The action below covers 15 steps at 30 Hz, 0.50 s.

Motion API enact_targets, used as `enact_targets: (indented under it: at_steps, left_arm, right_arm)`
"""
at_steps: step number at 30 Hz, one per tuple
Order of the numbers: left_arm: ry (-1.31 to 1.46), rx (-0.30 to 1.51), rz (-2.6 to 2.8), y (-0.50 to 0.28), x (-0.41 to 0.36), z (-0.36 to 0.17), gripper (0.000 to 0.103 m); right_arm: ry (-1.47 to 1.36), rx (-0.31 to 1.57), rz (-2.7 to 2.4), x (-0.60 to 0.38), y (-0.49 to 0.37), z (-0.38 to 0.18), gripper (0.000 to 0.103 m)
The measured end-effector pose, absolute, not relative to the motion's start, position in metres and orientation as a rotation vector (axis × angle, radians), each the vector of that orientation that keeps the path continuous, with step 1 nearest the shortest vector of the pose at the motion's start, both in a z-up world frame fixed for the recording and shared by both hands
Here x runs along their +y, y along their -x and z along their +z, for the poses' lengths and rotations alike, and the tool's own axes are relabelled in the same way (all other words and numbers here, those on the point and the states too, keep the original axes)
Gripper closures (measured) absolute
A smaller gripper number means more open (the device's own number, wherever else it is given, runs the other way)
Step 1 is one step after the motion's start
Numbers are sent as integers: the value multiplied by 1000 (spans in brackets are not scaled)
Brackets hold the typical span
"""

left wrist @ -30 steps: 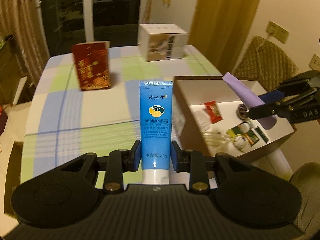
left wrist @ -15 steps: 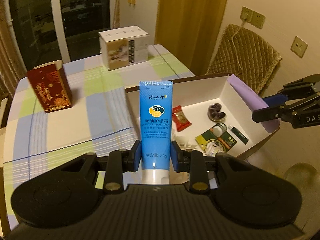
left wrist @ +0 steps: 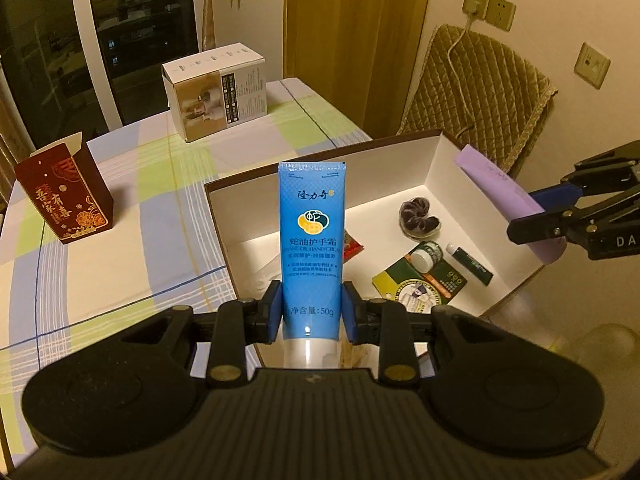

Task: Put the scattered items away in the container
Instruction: 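Carry the blue tube and purple tube over the box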

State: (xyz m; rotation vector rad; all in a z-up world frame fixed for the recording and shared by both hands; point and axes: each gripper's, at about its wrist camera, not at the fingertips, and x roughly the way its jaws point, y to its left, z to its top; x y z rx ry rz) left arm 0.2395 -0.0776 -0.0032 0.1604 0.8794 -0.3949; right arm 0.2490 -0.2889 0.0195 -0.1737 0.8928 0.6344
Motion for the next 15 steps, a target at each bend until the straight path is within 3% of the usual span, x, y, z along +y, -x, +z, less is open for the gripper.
enact_targets:
  at_steps: [15]
  left_arm:
    - [-222, 963, -361, -286, -96, -46, 78]
  right_arm:
    - [145, 968, 516, -295, -286, -19, 69]
